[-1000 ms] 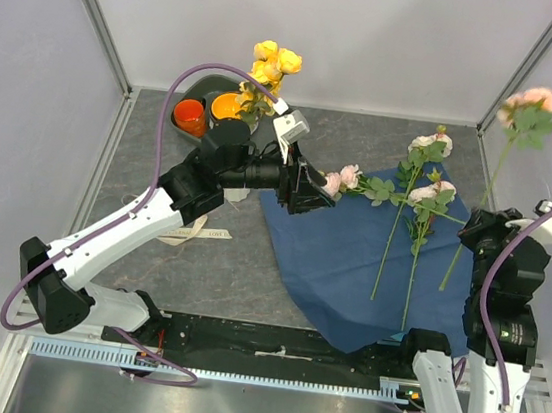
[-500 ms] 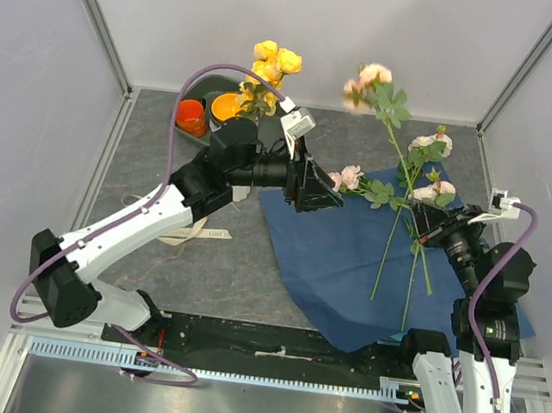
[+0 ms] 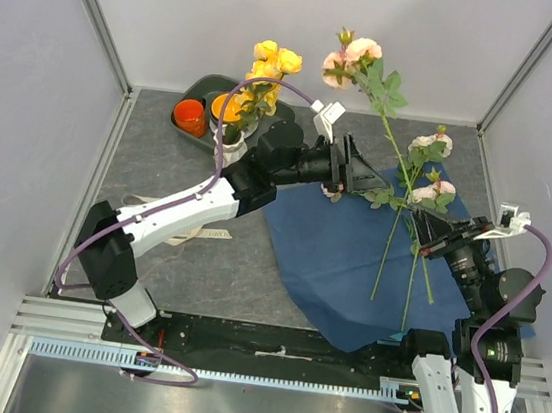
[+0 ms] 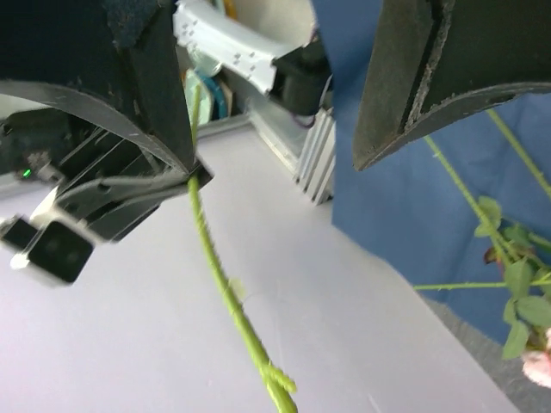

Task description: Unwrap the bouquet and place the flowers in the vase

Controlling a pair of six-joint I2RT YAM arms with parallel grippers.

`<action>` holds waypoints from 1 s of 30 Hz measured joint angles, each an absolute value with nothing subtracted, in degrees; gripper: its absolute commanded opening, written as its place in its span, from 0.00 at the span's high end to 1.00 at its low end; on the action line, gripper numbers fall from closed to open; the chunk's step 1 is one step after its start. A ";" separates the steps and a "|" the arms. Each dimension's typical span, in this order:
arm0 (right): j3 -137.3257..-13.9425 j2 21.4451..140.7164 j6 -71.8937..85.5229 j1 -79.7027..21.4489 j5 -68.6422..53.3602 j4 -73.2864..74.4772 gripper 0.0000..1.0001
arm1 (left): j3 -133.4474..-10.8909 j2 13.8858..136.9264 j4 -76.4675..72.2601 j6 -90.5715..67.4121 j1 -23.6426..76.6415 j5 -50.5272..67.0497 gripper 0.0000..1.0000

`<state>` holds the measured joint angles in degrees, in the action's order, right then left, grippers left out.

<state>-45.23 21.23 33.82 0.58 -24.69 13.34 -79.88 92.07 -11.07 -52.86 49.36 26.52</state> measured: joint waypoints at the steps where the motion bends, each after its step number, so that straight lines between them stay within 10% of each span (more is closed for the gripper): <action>1: -45.23 21.06 33.82 0.58 -24.71 13.41 1.00 | -80.93 92.51 -11.38 -54.08 49.98 25.02 0.22; 30: -43.83 14.37 31.00 -2.42 -21.52 17.02 1.00 | -97.21 100.53 -11.62 -58.61 52.36 14.09 0.91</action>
